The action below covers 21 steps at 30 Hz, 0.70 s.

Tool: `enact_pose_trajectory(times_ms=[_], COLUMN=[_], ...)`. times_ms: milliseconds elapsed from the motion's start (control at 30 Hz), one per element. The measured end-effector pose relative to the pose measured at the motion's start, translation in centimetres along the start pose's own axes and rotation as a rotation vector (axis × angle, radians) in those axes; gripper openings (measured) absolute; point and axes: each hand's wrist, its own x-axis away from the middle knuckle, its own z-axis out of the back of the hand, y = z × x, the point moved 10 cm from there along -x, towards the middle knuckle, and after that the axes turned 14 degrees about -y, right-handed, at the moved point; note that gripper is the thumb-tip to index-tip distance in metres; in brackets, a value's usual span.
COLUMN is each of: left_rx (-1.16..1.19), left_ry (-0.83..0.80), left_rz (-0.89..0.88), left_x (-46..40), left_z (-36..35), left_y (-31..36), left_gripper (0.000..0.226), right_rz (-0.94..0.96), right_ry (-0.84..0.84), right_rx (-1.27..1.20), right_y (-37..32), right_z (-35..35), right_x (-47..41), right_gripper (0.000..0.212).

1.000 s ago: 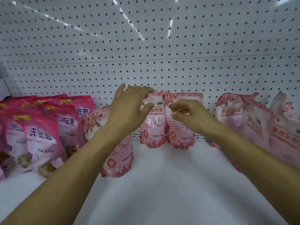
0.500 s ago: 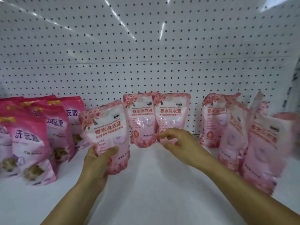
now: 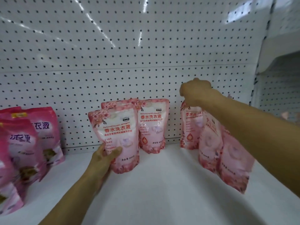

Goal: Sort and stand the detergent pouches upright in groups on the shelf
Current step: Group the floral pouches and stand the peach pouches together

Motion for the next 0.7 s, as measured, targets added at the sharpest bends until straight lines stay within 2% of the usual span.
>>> enact_pose_trajectory(times_ms=[100, 233, 433, 567, 700], left_rx=[-0.003, -0.033, -0.007, -0.009, -0.046], left_ry=[-0.015, -0.002, 0.023, 0.007, -0.025], left_rz=[-0.026, -0.05, -0.089, -0.093, -0.091], left_x=[0.1, 0.1, -0.1, 0.1, 0.4], left_z=[0.3, 0.9, 1.3, 1.6, 1.3], left_y=[-0.1, 0.0, -0.2, -0.4, -0.3], left_gripper=[0.04, 0.041, 0.041, 0.035, 0.046], right_rz=[0.005, 0.108, 0.326, 0.353, 0.386], right_ry=[-0.014, 0.028, 0.082, 0.166, 0.27], right_rx=[0.055, -0.078, -0.304, -0.326, -0.378], right_y=[-0.3, -1.2, -5.7, -8.8, -10.2], right_z=[-0.3, 0.4, 3.1, 2.2, 0.9], right_x=[-0.8, -0.4, 2.8, 3.5, 4.7], right_gripper=[0.007, 0.016, 0.003, 0.01, 0.019])
